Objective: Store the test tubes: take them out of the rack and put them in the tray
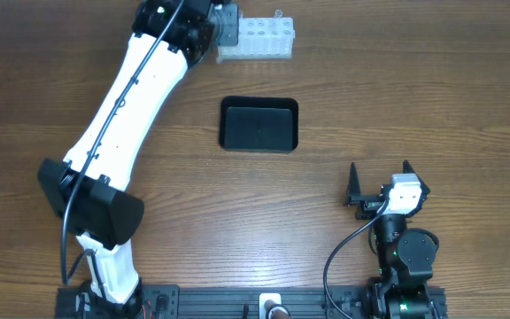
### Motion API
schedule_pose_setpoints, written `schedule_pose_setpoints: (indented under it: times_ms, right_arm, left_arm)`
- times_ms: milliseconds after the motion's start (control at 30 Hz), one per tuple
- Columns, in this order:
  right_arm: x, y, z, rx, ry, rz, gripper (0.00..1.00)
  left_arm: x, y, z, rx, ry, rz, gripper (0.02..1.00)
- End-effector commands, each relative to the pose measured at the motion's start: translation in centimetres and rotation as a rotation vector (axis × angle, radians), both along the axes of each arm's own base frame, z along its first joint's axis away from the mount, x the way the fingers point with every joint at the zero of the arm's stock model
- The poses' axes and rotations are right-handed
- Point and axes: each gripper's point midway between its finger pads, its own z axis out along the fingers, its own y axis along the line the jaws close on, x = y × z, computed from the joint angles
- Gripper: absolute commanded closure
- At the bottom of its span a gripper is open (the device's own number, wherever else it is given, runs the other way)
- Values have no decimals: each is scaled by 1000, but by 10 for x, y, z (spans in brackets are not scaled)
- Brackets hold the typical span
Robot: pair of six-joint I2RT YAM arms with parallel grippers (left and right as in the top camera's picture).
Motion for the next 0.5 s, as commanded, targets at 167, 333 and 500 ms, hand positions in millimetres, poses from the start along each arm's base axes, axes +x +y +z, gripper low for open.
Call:
schedule_pose_setpoints:
  times_ms: [167,333,500]
  right_arm:
    - [0,0,-1,3,-1,1,7]
    - [0,0,-1,3,-1,1,9]
    - [0,0,-1,3,-1,1,9]
  left_arm:
    - [-65,-9,-17,-91,277,-15,930]
    - [-84,-7,-32,-48,368,-21,945]
    - [-91,-22,-56,-52,457,-51,958]
